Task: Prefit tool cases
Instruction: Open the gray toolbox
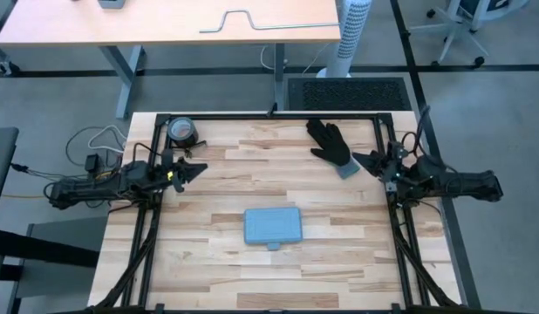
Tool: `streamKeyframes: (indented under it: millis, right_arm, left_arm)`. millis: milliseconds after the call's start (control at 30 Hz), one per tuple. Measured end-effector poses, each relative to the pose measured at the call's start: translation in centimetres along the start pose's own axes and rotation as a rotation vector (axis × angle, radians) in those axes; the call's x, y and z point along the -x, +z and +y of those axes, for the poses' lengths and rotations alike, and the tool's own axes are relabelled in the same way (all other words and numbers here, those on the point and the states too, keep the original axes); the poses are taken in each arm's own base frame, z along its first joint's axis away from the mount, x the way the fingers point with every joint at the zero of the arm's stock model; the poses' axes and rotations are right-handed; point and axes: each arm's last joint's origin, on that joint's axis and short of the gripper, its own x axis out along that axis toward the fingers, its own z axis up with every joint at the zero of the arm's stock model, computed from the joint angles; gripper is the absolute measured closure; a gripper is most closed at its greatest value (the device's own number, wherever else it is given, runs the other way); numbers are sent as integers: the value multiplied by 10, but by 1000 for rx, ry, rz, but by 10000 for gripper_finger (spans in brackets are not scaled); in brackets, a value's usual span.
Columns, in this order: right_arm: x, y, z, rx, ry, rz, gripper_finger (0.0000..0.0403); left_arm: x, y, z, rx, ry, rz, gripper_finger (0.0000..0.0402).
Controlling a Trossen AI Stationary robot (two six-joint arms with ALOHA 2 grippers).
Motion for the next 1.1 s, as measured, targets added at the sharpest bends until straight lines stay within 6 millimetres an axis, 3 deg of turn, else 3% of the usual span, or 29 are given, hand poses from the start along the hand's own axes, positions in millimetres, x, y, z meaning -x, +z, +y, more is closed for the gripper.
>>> streamKeyframes:
  millis: [367,733,900,1100]
  right_arm:
    - [-22,18,32,95,-33,63,387]
    - [-52,20,53,162,-75,216,387]
    - [-70,14,58,176,-91,284,387]
    - [-97,1,62,191,-114,402,387]
  left_arm:
    - [-15,20,-25,-86,-28,-5,402]
    - [-49,41,-61,-230,-76,91,402]
    - [-71,42,-73,-283,-100,171,402]
    - [-96,27,-71,-314,-90,300,401]
